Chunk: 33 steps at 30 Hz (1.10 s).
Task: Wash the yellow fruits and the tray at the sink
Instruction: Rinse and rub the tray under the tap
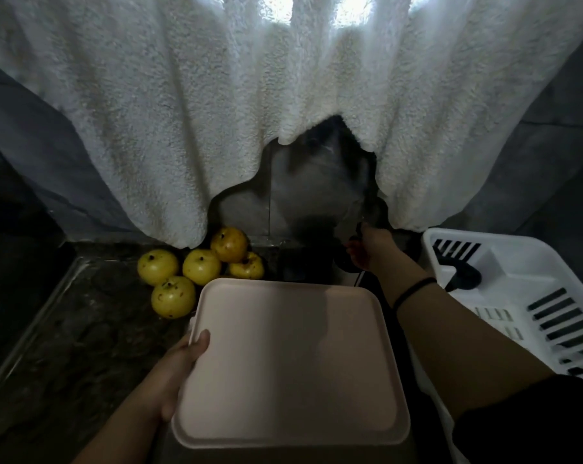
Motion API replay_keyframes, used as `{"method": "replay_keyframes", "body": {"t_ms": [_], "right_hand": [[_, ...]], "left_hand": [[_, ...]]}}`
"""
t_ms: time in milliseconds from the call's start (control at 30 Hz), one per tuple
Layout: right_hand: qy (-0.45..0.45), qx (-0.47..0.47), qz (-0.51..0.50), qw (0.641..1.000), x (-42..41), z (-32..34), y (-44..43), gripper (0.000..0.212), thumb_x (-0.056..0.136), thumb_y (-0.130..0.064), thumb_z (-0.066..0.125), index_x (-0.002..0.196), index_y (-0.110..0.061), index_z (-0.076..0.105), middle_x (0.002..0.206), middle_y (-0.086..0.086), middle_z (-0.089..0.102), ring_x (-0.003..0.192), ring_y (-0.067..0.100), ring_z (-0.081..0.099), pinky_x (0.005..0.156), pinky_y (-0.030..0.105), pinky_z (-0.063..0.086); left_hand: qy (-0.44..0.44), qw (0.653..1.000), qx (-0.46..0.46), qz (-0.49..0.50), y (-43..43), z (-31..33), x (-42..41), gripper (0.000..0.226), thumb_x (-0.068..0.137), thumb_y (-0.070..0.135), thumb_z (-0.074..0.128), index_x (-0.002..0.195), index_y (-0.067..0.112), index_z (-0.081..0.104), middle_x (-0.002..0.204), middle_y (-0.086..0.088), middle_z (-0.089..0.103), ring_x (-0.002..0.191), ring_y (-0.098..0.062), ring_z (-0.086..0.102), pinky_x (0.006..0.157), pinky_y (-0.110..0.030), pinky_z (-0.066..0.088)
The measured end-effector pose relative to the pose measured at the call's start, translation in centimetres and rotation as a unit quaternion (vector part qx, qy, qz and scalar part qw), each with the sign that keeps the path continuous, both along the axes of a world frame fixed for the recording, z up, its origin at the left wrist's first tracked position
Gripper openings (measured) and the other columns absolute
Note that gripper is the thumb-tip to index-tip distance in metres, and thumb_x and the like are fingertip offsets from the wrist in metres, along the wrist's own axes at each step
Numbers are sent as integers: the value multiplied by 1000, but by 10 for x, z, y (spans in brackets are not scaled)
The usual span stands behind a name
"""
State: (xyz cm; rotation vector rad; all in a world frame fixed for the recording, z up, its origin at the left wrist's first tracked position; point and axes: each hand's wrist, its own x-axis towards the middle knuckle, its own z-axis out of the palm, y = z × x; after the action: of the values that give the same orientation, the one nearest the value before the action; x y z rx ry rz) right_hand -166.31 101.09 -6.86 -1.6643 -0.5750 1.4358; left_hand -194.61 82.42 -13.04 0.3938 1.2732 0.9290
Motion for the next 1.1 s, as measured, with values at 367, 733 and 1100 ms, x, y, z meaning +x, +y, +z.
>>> {"method": "replay_keyframes", "body": {"t_ms": [367, 733, 1100], "right_hand": [[-4, 30, -4, 1000, 22, -20, -1, 41, 99, -26, 37, 59, -17, 32, 47, -1, 33, 30, 9, 23, 36, 15, 19], [-124, 48, 46, 990, 41, -9, 1, 23, 93, -13, 53, 70, -11, 50, 71, 9, 51, 63, 20, 49, 59, 28, 41], [-125, -10, 77, 989, 47, 9, 3, 18, 92, -15, 56, 103, -1, 59, 96, 16, 62, 82, 29, 58, 76, 38, 50]], "left_hand": [[6, 999, 24, -31, 8, 7, 11, 19, 97, 24, 46, 110, 25, 59, 107, -14, 71, 103, -40, 63, 86, -52, 49], [7, 998, 49, -28, 34, 13, 39, 33, 98, 25, 46, 128, 14, 53, 114, -18, 67, 104, -41, 62, 93, -57, 46], [13, 998, 45, -32, 49, 13, 51, 31, 98, 27, 47, 126, 15, 54, 110, -18, 69, 100, -41, 63, 85, -51, 51]]}}
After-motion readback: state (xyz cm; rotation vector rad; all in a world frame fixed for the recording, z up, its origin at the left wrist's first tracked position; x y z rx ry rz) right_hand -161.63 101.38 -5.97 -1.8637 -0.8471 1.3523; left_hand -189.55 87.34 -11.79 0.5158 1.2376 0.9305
